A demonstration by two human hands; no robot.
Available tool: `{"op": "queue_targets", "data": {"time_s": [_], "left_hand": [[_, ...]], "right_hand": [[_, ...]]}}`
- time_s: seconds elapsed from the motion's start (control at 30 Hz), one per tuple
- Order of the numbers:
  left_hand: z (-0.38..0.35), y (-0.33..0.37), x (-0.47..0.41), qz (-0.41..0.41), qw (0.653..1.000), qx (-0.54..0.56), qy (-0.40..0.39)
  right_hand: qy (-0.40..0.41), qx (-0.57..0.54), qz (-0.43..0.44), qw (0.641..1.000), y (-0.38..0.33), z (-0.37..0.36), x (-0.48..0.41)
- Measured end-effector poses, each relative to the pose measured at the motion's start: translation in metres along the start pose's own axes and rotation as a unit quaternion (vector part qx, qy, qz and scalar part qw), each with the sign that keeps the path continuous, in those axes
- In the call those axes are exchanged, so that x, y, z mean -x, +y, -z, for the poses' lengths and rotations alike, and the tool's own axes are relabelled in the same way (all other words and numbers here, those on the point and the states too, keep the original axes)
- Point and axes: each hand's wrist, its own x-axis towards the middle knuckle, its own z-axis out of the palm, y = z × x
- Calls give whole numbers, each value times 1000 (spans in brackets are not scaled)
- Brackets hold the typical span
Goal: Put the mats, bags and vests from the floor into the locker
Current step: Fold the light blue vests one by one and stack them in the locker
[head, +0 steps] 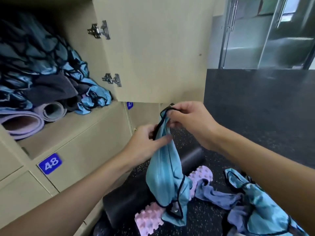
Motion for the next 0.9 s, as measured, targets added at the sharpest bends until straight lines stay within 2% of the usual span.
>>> {"op": "queue_targets", "data": {"time_s": [0.13,0.2,0.27,0.33,0.4,0.47,0.57,0.63,0.77,0.9], "left_hand": [[7,2,5,1,999,14,46],[10,1,5,18,997,67,42],[13,-2,2,40,991,124,39],[17,-3,-1,41,989,134,42],[20,2,-1,39,986,148,60],[22,7,-3,69,975,195,83],[25,21,-8,106,939,309,104],[25,28,-10,96,922,359,107],[30,33,-8,12,950,289,115],[38,38,-10,-36,958,193,209]], "right_hand": [[13,-42,-7,999,-5,-15,5],[11,-53,-7,998,-6,-20,5],[-4,-33,-1,999,-7,-26,6],[-3,-9,8,1000,-6,-29,7],[27,13,11,1000,-5,-28,7],[40,16,-23,999,-2,-27,7],[-92,-33,-106,990,10,-36,15],[-168,-67,-121,976,16,-49,20],[-178,-110,-117,971,21,-66,24],[-232,-145,-147,950,14,-61,26]]}}
